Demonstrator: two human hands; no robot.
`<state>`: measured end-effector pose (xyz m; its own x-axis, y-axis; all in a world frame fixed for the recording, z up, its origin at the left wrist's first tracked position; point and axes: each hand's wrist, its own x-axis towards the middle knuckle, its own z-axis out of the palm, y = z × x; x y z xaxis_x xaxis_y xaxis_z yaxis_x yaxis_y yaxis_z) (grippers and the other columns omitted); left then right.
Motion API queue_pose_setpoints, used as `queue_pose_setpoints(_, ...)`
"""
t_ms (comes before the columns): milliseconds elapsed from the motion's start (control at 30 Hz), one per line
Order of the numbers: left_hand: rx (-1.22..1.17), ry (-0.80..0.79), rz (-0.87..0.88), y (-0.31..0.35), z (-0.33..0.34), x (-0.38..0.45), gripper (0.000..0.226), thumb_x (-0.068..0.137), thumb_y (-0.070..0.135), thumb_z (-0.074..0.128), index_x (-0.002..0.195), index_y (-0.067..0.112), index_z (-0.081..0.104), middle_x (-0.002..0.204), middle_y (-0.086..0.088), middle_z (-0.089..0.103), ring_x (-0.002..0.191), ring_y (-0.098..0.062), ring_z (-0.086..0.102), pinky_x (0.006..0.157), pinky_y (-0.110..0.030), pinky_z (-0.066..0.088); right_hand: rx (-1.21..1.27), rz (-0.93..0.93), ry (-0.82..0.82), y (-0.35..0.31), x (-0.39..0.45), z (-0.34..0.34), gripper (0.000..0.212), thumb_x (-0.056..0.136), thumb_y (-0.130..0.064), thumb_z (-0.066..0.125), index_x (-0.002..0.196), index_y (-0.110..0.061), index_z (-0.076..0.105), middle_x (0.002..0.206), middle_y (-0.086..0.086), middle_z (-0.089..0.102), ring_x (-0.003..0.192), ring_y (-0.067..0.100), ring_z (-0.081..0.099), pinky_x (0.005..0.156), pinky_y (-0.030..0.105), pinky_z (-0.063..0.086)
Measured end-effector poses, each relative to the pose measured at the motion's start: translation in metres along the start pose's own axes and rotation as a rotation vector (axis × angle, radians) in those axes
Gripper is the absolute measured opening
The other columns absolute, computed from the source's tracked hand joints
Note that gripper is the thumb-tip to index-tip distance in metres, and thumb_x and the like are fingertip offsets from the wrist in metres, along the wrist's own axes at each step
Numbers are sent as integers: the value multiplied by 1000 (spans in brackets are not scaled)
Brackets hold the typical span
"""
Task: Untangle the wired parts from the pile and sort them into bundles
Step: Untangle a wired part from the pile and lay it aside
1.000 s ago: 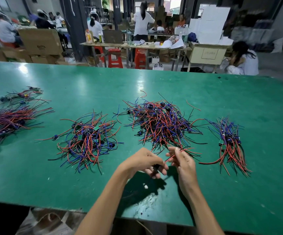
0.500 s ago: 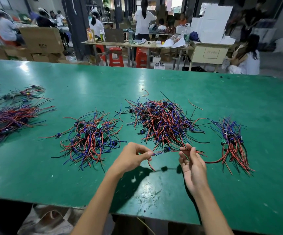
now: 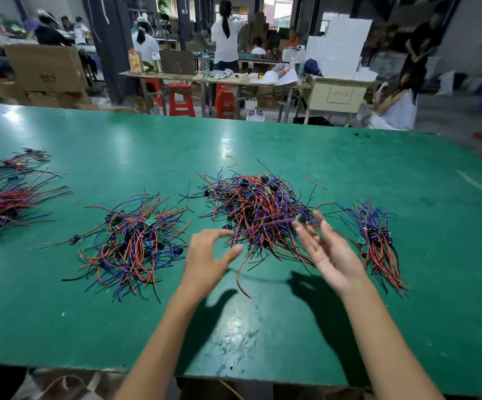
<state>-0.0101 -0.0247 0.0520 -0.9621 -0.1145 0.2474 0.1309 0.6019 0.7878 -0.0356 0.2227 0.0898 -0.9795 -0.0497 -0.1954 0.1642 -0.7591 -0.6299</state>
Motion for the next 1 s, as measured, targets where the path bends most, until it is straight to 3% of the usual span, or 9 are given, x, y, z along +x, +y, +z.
queue_pose_setpoints(133, 53, 133, -112, -11, 26, -7, 29, 94, 35, 67, 122, 26, 62, 121, 6, 56, 121, -15, 43, 105, -34, 36, 199, -275, 184, -67, 38, -2, 29, 111, -19, 31, 112, -13, 59, 122, 24, 63, 110, 29, 70, 86, 28, 60)
queue_pose_setpoints(267, 104, 114, -144, -21, 45, -20, 27, 90, 41, 67, 115, 33, 62, 117, 12, 48, 120, -15, 41, 103, -36, 35, 334, -347, 354, -89, 64, -38, 41, 112, -23, 32, 147, -5, 42, 156, 24, 39, 128, -5, 53, 107, 9, 36)
queue_pose_setpoints(367, 152, 87, -116, -25, 47, -21, 23, 84, 53, 70, 100, 38, 63, 115, 13, 45, 119, -10, 34, 100, -30, 28, 310, -258, 469, -72, 67, -58, 43, 112, -12, 27, 153, -2, 32, 161, 19, 33, 145, 20, 41, 116, 18, 28)
queue_pose_setpoints(433, 210, 62, -83, -25, 48, -22, 21, 80, 54, 74, 87, 36, 65, 114, 12, 43, 117, -9, 33, 97, -27, 23, 230, -227, 474, -61, 69, -59, 33, 108, 0, 34, 138, 7, 45, 150, 23, 46, 127, 24, 59, 102, 17, 46)
queue_pose_setpoints(500, 236, 57, -57, -25, 50, -23, 16, 81, 48, 74, 80, 33, 67, 113, 11, 44, 116, -11, 35, 94, -25, 22, 2, -239, 460, -47, 70, -55, 25, 101, 9, 46, 125, 8, 53, 125, 25, 63, 92, 19, 69, 77, 18, 60)
queue_pose_setpoints(567, 229, 68, -68, -25, 50, -23, 15, 84, 43, 73, 75, 32, 68, 113, 11, 47, 115, -11, 37, 91, -24, 21, -380, -268, 486, -34, 75, -51, 34, 97, 10, 53, 130, 2, 57, 104, 17, 70, 80, 16, 68, 70, 20, 59)
queue_pose_setpoints(767, 217, 109, -98, -29, 50, -14, 15, 91, 37, 70, 80, 28, 69, 107, 11, 49, 107, -11, 40, 86, -25, 21, -1521, -290, 354, -26, 119, -37, 28, 104, -9, 46, 124, -4, 65, 126, 15, 65, 111, 33, 66, 97, 39, 50)
queue_pose_setpoints(867, 167, 165, -137, -30, 48, -11, 11, 95, 34, 65, 85, 29, 63, 98, 15, 50, 102, -12, 43, 84, -26, 23, -1660, -104, 397, -33, 142, -35, 38, 107, -23, 42, 88, 2, 62, 93, 22, 66, 101, 39, 69, 92, 43, 54)
queue_pose_setpoints(1000, 163, 175, -147, -29, 48, -12, 13, 90, 43, 68, 85, 36, 58, 96, 20, 50, 99, -7, 41, 83, -25, 23, -1744, -51, 502, -43, 162, -35, 47, 106, -37, 44, 77, -4, 60, 67, 10, 67, 63, 24, 66, 75, 38, 58)
